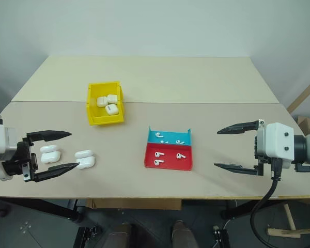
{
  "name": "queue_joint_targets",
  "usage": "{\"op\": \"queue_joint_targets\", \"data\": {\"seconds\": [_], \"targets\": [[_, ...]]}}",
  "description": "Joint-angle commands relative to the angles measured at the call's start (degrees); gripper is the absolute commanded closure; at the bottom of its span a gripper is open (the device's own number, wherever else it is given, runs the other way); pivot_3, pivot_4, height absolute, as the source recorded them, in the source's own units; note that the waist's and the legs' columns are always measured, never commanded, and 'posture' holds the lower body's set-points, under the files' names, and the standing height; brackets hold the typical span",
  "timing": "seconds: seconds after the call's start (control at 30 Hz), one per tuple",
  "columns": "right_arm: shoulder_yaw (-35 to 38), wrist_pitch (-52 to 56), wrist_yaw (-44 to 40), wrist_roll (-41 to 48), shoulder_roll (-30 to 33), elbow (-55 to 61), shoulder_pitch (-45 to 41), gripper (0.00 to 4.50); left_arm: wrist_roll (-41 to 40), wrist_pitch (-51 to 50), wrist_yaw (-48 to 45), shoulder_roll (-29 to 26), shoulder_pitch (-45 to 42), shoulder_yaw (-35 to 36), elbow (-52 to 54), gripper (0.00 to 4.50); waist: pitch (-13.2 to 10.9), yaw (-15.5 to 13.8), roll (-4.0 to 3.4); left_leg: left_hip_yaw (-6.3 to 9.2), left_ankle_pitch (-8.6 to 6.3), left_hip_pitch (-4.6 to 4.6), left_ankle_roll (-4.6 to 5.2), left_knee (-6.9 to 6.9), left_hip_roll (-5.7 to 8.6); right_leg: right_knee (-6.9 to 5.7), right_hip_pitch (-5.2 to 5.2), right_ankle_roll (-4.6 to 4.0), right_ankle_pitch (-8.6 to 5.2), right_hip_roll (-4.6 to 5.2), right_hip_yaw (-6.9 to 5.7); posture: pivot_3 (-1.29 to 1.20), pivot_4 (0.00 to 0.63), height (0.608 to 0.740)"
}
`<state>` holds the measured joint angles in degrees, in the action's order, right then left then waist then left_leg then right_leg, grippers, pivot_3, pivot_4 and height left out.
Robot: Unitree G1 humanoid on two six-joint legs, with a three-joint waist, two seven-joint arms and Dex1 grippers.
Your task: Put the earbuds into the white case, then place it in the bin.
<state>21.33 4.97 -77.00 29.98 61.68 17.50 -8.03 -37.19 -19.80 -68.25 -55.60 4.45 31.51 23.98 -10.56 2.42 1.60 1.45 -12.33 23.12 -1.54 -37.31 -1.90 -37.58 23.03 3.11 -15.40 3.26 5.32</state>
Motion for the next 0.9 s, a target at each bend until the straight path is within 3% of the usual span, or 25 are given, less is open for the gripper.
{"op": "queue_joint_targets", "data": {"seconds": [0.03,0.13,0.6,0.77,0.9], "targets": [[1.50,-1.53,0.25,0.28,-0.01,0.64,-0.74,0.03,0.86,0.44,0.61,-0.67,0.07,0.43,0.76,0.00,0.00,0.00,0.00,0.00,0.00,0.00,0.00,0.00,0.00,0.00,0.00,0.00,0.00,0.00,0.00,0.00,0.150,0.740],[1.23,-1.45,0.44,0.23,-0.02,0.75,-0.90,0.03,0.54,-3.39,5.86,-0.13,-1.16,0.20,2.00,0.00,0.00,-0.01,0.00,0.01,0.00,0.00,0.00,0.00,0.00,0.00,0.00,0.00,0.00,0.00,0.00,0.00,0.150,0.740],[-1.86,-1.37,2.36,-2.60,0.59,-1.17,-5.34,0.03,3.01,-2.48,9.21,1.46,2.43,1.73,7.72,0.00,0.00,0.09,0.00,0.00,0.00,-0.01,0.00,0.00,-0.01,0.00,0.00,0.00,0.00,0.00,0.01,0.00,0.150,0.740],[-1.76,2.86,2.72,-1.88,2.35,-0.12,-5.55,0.03,4.97,-7.89,14.51,0.87,5.92,1.75,13.60,0.00,0.00,0.03,0.00,0.01,0.00,0.01,0.00,0.00,0.00,-0.01,0.01,0.00,0.00,0.01,0.02,0.00,0.150,0.740],[-1.21,6.07,3.16,-2.08,3.77,1.01,-4.16,0.03,5.47,-18.29,21.30,-1.20,6.25,1.77,18.53,0.00,0.00,-0.03,0.01,0.01,0.00,-0.01,0.00,-0.01,0.01,-0.03,0.00,0.00,0.00,0.01,0.02,0.00,0.150,0.740]]}}
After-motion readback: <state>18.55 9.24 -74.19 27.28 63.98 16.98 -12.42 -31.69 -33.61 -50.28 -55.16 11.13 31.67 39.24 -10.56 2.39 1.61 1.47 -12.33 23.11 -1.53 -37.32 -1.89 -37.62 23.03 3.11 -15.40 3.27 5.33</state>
